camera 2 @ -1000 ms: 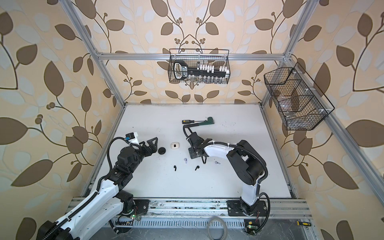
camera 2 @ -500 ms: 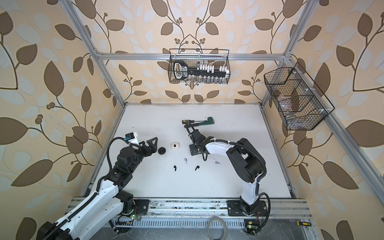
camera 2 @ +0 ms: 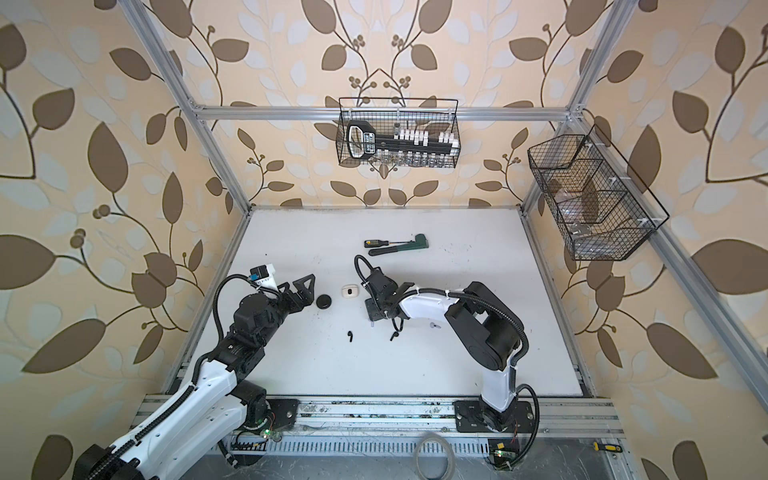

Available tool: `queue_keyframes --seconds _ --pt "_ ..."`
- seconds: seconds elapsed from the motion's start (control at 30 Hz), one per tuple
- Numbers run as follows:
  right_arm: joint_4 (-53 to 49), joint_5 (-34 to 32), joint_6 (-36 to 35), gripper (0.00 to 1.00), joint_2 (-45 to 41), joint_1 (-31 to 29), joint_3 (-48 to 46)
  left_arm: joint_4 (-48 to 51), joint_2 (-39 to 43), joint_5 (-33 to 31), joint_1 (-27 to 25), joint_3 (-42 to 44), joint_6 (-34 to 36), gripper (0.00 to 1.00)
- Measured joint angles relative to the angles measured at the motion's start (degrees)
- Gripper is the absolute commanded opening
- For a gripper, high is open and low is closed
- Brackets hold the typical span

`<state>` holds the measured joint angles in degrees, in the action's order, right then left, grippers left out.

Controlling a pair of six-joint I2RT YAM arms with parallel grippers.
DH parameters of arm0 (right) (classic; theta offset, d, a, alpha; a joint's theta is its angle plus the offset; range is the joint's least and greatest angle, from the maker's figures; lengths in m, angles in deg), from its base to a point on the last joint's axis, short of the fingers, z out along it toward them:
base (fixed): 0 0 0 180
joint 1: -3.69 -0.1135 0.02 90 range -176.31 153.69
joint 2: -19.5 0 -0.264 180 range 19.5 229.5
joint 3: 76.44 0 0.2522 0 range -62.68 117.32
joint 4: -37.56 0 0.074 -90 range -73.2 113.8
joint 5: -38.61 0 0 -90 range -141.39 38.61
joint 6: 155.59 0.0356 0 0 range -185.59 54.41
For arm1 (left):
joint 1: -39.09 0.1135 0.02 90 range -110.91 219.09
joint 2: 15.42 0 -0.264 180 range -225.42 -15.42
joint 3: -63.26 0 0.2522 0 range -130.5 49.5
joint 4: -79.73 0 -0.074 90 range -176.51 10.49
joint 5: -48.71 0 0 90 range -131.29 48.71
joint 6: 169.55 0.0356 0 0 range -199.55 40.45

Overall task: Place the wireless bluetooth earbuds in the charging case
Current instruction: 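Close the right gripper on the lavender case and grip it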

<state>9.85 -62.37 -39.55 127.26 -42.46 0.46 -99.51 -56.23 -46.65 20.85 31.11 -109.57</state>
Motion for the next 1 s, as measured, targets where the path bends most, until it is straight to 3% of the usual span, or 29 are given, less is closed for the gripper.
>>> queue_keyframes --seconds 0.43,0.63,1.0 --pt "-4.7 -4.3 1.1 0.79 0.0 1.3 1.0 0.0 0.0 0.0 0.0 0.0 0.0 0.99" --pt "-6.7 -4.0 -0.3 0.77 2.3 5.3 4.7 0.0 -0.1 0.0 0.0 0.0 0.0 0.99" --pt "-7.2 -3.1 -2.1 0.70 5.6 5.8 9.3 0.0 -0.2 0.0 0.0 0.1 0.0 0.99"
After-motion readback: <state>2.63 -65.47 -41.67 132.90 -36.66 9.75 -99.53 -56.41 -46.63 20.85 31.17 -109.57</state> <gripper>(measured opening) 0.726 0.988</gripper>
